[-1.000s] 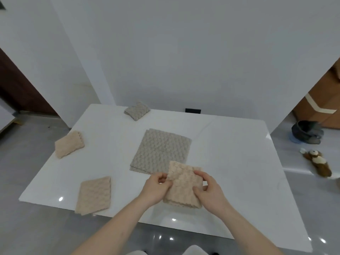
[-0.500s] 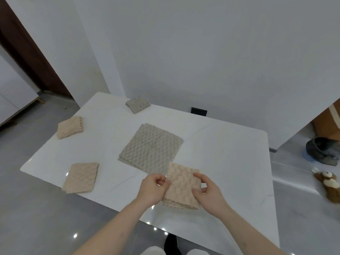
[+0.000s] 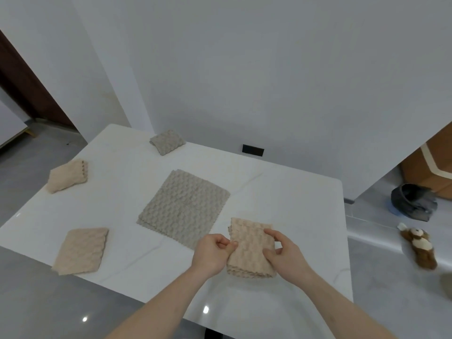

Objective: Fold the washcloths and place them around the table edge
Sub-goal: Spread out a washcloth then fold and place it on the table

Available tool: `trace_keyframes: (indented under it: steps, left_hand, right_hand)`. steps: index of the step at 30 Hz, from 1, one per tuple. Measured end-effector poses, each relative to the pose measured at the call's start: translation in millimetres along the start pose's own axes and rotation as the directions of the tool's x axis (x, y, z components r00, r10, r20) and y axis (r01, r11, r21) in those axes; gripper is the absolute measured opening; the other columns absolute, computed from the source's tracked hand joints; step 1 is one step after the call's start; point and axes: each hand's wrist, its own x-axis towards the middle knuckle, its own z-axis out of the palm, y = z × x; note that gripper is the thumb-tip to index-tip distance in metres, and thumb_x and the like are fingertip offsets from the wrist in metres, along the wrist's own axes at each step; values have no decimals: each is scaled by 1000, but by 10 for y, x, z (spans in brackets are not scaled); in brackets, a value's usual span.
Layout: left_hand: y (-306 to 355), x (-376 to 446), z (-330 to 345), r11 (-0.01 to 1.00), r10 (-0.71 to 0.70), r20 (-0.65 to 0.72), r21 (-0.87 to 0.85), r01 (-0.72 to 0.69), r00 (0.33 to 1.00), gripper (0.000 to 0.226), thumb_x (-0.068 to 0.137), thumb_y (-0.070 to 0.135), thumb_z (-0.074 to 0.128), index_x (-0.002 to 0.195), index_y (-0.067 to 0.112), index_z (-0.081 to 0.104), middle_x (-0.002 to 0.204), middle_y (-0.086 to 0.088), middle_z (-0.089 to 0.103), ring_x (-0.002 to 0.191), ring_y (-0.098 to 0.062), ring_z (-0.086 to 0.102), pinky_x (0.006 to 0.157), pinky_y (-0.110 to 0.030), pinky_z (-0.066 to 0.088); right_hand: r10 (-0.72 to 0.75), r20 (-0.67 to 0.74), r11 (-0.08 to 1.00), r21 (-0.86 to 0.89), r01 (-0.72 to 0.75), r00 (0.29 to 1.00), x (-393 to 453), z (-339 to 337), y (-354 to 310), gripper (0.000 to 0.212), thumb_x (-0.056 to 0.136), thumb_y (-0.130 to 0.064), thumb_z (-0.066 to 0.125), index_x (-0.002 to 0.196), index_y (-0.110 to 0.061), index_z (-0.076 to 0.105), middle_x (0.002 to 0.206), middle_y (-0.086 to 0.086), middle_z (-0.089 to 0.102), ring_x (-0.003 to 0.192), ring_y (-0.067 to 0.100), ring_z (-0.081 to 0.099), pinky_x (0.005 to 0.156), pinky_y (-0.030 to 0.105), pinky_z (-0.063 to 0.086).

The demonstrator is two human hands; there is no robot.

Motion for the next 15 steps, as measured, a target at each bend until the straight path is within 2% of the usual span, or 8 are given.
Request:
trace_keyframes:
  steps: [3, 5, 8, 11, 13, 15]
  left_hand:
    - [61, 25, 214, 999, -21, -35, 29, 22, 999, 21, 88, 47, 72, 77, 28, 74, 72, 12, 73, 70, -3, 68, 71, -25, 57]
    - [102, 3, 423, 999, -30, -62, 43, 32, 998, 21, 91, 46, 66, 79, 29, 70, 78, 12, 71, 74, -3, 67, 69, -25, 55]
    - [202, -19, 807, 997, -70, -64, -46, 67, 995, 17, 97, 39, 58, 88, 25, 62, 91, 12, 68, 81, -8, 66, 68, -24, 51]
    - [321, -34, 1223, 988, -114, -84, -114, 104, 990, 6, 99, 31, 55, 97, 25, 55, 100, 8, 66, 86, -13, 66, 70, -28, 54]
    - [406, -36, 1487, 984, -126, -96, -142, 111, 987, 5, 99, 26, 54, 99, 25, 49, 102, 5, 65, 85, -15, 67, 64, -27, 55]
    - [489, -13, 1741, 984, -128, -100, -138, 114, 987, 9, 99, 22, 52, 97, 24, 43, 99, 1, 64, 76, -17, 66, 55, -26, 51]
  right_hand:
    - [0, 22, 1000, -13, 1, 1000, 95, -161, 120, 54, 89, -16, 64, 140, -29, 52, 123, -14, 60, 83, -1, 70, 76, 19, 56]
    - [-2, 57, 999, -32, 4, 998, 145, -285, 238, 54, 89, -18, 64, 140, -30, 51, 126, -13, 58, 87, 1, 71, 79, 21, 57]
    - [-18, 111, 996, -85, 28, 994, 234, -530, 450, 57, 89, -23, 66, 142, -33, 47, 133, -11, 54, 88, 3, 71, 87, 26, 57]
    - [-23, 173, 987, -153, 50, 985, 354, -836, 658, 59, 90, -23, 65, 144, -33, 44, 133, -12, 52, 84, 4, 70, 86, 25, 55]
    - [-30, 200, 980, -186, 68, 979, 460, -1040, 810, 59, 89, -25, 64, 144, -34, 44, 133, -13, 51, 95, 8, 69, 92, 31, 54]
    - [-37, 221, 975, -205, 84, 975, 581, -1232, 951, 59, 88, -27, 63, 144, -35, 44, 132, -13, 51, 108, 16, 65, 98, 37, 53]
